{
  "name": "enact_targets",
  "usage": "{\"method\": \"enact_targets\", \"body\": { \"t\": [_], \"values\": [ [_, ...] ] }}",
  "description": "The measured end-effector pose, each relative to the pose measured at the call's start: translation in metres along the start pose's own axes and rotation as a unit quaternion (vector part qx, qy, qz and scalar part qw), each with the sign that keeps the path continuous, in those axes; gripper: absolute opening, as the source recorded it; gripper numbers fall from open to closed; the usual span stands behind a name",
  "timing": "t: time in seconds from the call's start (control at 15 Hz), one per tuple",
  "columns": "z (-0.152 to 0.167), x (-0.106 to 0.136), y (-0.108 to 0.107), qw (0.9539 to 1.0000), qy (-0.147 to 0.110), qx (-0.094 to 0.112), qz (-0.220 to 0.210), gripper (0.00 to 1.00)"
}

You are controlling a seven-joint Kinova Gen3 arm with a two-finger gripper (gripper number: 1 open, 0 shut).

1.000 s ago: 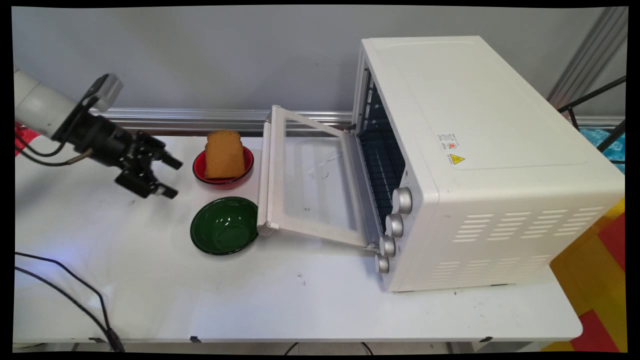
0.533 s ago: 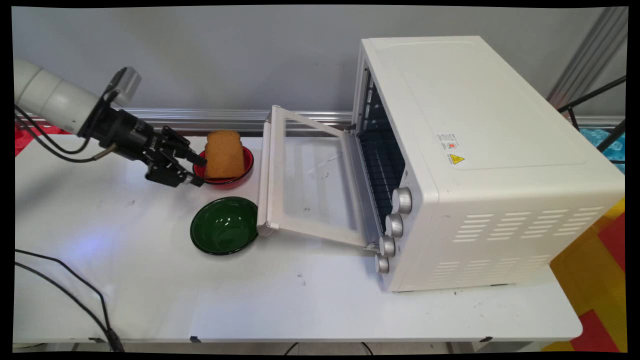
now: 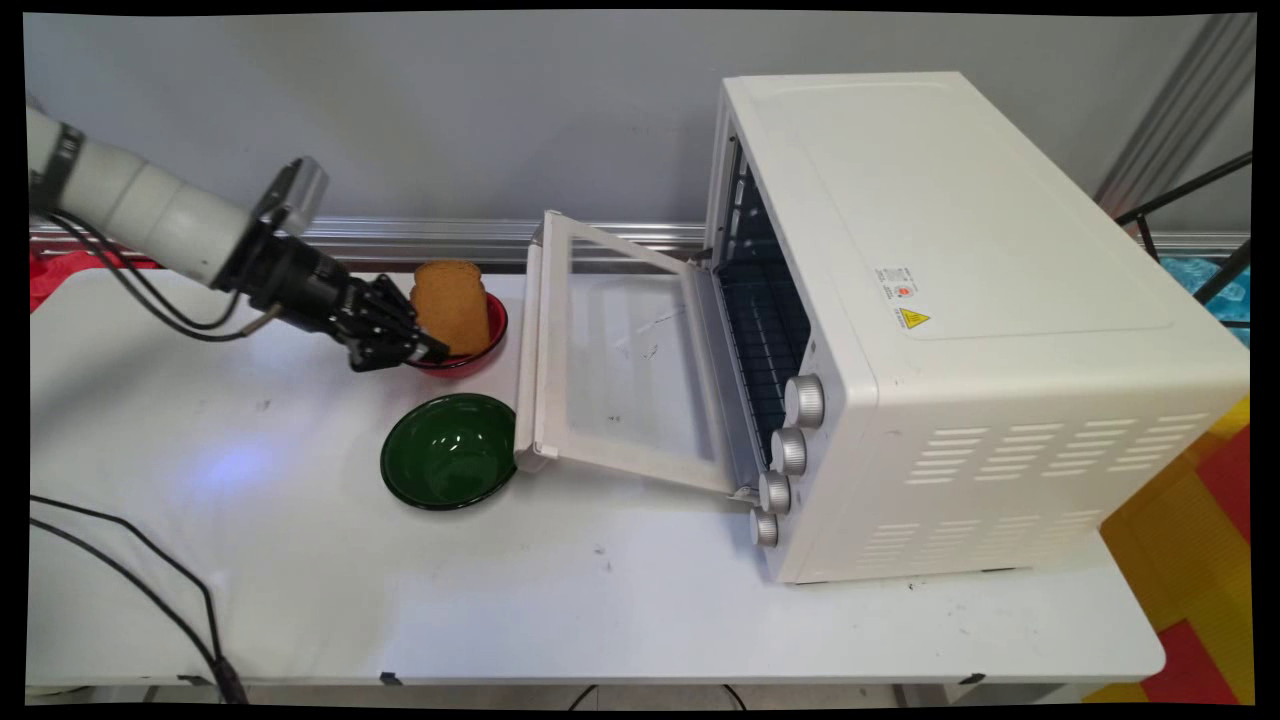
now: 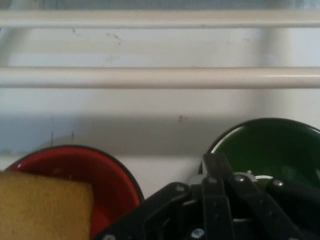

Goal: Close the oven

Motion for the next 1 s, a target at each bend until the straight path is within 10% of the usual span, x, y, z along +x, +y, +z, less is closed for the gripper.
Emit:
{"method": "enact_targets", "body": {
  "t": [1.0],
  "values": [
    [0.098, 0.018, -0.022, 0.9989, 0.038, 0.007, 0.027, 0.0]
  ]
}}
